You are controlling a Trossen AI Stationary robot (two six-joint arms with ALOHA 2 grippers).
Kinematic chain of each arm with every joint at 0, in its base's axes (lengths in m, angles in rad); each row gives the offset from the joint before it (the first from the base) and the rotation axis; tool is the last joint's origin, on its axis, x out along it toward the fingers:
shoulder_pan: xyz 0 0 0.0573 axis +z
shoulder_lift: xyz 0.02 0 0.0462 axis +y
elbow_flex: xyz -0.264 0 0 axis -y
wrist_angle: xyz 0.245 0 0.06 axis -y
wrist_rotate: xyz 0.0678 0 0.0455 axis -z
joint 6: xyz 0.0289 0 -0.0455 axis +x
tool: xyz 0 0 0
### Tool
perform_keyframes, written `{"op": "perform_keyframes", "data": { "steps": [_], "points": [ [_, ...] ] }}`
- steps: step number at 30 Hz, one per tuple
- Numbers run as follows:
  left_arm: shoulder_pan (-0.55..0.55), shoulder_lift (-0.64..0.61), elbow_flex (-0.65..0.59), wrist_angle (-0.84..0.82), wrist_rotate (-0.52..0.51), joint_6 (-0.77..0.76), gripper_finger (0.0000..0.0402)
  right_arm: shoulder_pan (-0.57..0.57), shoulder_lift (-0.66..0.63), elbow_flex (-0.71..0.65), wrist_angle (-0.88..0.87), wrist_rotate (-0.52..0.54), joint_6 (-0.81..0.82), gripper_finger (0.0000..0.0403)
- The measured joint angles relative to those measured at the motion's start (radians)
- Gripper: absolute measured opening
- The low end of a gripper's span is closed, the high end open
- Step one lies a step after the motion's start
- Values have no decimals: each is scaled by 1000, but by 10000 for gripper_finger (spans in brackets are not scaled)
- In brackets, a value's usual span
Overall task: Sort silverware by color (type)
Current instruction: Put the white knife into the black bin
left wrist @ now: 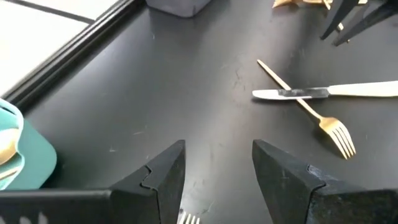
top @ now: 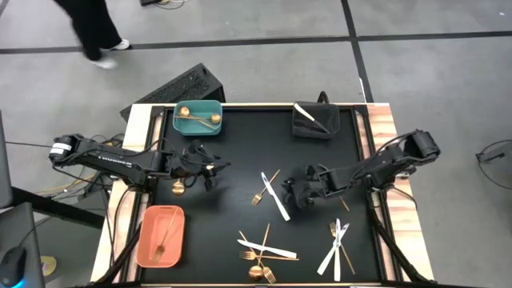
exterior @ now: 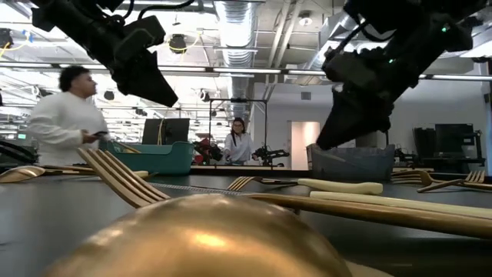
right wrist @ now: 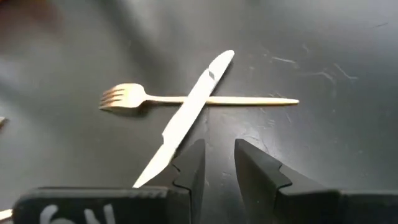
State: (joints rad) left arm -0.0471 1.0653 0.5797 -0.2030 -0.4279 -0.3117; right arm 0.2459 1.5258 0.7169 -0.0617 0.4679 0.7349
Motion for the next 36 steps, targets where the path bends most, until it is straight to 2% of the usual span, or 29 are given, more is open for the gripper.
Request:
{"op": "perform_keyframes", "data": {
  "steps": [6, 11, 16, 24, 28, 36],
  "points": [
    [0, 0, 0, -9, -7, -25, 174, -6, 112, 38, 80, 111, 66, 114],
    [0, 0, 0, -19, -7, -33, 174, -20, 167, 83, 77, 33, 51, 114],
    [0, 0, 0, -18, -14, -33, 174, -17, 217, 126, 68, 15, 27, 114],
    [0, 0, 0, -16, -30, -41, 174, -13, 263, 151, 68, -72, 23, 116],
    [0, 0, 0, -16, -30, -42, 174, 4, 262, 150, 45, -75, 4, 140],
    [0, 0, 0, -13, -31, -44, 174, 29, 262, 150, 38, -126, -3, 225]
  ]
}}
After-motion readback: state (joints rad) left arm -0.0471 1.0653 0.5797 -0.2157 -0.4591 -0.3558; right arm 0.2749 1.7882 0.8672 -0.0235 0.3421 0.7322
